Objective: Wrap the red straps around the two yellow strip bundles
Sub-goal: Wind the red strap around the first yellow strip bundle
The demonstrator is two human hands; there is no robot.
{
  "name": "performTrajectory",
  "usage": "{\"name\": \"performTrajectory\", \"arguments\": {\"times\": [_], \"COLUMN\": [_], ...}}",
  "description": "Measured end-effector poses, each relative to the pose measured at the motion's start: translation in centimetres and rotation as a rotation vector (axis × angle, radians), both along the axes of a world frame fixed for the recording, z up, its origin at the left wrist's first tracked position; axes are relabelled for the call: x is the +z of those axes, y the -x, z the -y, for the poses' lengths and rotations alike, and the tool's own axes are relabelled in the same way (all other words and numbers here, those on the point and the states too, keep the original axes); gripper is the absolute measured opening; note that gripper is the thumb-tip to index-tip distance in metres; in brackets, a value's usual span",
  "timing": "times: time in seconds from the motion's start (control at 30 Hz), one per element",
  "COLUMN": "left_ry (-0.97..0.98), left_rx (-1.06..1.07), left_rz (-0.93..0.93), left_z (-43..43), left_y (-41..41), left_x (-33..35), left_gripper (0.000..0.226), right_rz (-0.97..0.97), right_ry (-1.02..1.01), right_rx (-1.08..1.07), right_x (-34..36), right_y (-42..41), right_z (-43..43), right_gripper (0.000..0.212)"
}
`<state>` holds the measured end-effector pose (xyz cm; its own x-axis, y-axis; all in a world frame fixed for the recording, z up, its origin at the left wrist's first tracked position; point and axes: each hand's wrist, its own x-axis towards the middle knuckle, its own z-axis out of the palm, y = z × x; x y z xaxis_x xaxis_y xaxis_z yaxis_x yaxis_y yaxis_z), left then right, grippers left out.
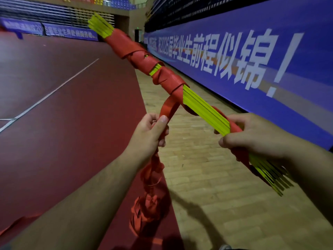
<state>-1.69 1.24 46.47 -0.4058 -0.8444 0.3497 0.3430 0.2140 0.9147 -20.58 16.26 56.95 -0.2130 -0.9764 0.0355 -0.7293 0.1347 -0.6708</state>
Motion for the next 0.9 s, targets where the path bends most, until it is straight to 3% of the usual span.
{"name": "performTrajectory", "arguments": {"times": [0.13,0.27,0.4,0.5,0.6,0.67,0.73,0.8,0.9], "left_ry": [-0.03,-0.057,-0.194,0.116,0.498,0.723,0.788,0.637,0.241], "left_rx": [-0.102,-0.139,0.037,0.224,0.17,0.108,0.046,-0.04,-0.18], "left_rz": [0.133,0.264,0.158,0.431,0.58,0.542,0.427,0.261,0.011], "left_z": [-0.9,-1.4,-1.0,0.6,1.2,1.0,0.2,-0.9,-1.1], "left_y": [-2.1,-2.9,-2.6,-3.6,-4.8,-5.2,-5.5,-5.6,-5.8], "left_x": [-0.9,-1.1,-0.3,0.9,2.6,3.0,3.1,2.8,1.7], "left_gripper": [0.042,0.02,0.006,0.015,0.016,0.033,0.05,0.05,0.049], "right_rz": [0.064,0.013,-0.025,-0.001,0.055,0.083,0.062,0.01,0.01], "right_ry": [0.022,0.067,0.107,0.132,0.189,0.197,0.177,0.15,0.126], "right_rx": [-0.017,-0.009,0.012,0.008,-0.017,-0.038,-0.047,-0.072,-0.12], "right_x": [0.2,0.5,1.3,2.5,3.6,3.9,3.6,3.2,2.8], "right_y": [-0.2,-0.9,-1.2,-0.9,-0.2,0.4,1.0,1.5,2.0], "right_z": [-0.7,-1.4,-1.9,-2.3,-2.6,-2.8,-2.9,-2.9,-3.1], "right_gripper": [0.025,0.03,0.019,0.02,0.028,0.032,0.025,0.017,0.017]}}
